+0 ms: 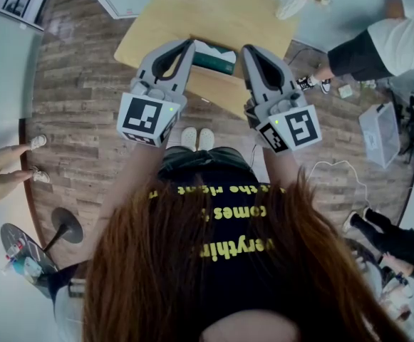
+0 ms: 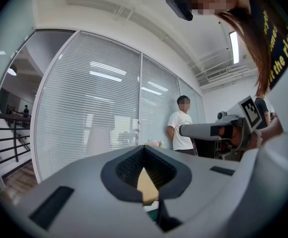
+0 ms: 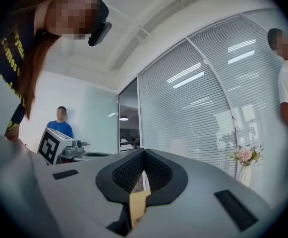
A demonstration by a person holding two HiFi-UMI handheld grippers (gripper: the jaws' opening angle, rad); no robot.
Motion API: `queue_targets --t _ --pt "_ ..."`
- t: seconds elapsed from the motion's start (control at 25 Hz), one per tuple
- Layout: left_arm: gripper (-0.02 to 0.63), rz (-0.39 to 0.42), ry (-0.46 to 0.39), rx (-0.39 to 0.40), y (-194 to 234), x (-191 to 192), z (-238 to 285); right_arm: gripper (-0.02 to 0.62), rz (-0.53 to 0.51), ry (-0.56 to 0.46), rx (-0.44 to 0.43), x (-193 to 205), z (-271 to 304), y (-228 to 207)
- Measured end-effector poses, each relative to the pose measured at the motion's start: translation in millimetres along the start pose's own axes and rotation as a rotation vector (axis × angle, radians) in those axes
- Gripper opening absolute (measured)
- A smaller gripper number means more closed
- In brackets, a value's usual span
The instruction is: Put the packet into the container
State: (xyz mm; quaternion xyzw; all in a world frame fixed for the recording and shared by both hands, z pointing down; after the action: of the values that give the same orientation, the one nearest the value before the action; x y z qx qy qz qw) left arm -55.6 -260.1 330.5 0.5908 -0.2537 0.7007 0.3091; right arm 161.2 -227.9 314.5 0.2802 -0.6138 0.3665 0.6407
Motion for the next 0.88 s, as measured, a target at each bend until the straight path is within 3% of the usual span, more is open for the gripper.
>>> queue_targets --t 0.88 --pt "-0.003 0.002 0.008 0.012 1 -1 5 0.015 -0.018 0.037 -0.044 5 6 15"
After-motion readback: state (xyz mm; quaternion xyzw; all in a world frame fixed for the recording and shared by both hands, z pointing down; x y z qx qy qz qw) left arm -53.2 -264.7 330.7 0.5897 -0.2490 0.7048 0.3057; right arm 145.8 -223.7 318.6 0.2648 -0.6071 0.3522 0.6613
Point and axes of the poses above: the fingertips, and each gripper's own axes: z forward along the fingers, y to its left, x out of its underside, the point moved 10 cm from there along -z, backward along the fingers, and after that the axes turned 10 degrees about y, right-handed, at the moved point
